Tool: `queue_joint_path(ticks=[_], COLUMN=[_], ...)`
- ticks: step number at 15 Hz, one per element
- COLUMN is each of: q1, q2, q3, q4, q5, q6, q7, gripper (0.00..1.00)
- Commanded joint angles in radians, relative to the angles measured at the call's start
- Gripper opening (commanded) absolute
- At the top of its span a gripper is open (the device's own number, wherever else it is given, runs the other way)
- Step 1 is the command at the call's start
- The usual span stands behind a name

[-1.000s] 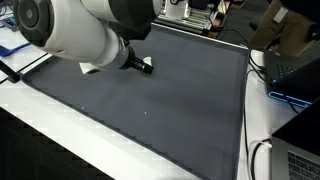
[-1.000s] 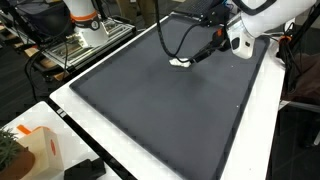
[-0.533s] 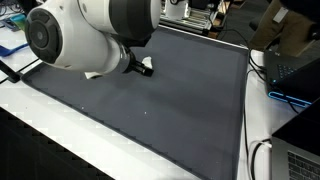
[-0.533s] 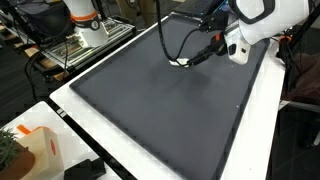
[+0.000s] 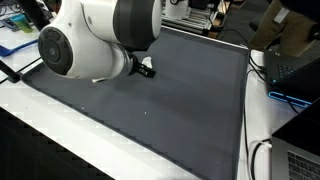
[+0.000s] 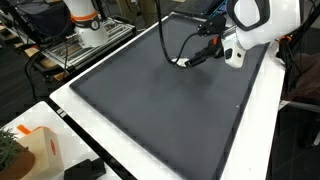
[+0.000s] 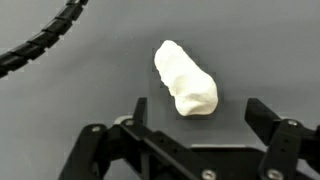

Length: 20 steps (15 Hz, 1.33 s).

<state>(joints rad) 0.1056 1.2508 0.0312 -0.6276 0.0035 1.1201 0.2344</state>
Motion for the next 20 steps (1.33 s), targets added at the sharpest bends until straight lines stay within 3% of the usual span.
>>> queue_joint_path(ticks=[1, 5, 11, 20], q1=[-0.008, -0.006, 0.029, 0.164], q2=[0.049, 0.053, -0.085, -0.219], q3=[0.015, 0.02, 0.024, 0.033], q4=[0.07, 0.079, 0.012, -0.068], q5=[0.022, 0.02, 0.0, -0.15], q6=[-0.047, -0.073, -0.012, 0.011], q7=[0.006, 0.015, -0.002, -0.415], gripper=[1.0, 1.0, 1.0, 1.0])
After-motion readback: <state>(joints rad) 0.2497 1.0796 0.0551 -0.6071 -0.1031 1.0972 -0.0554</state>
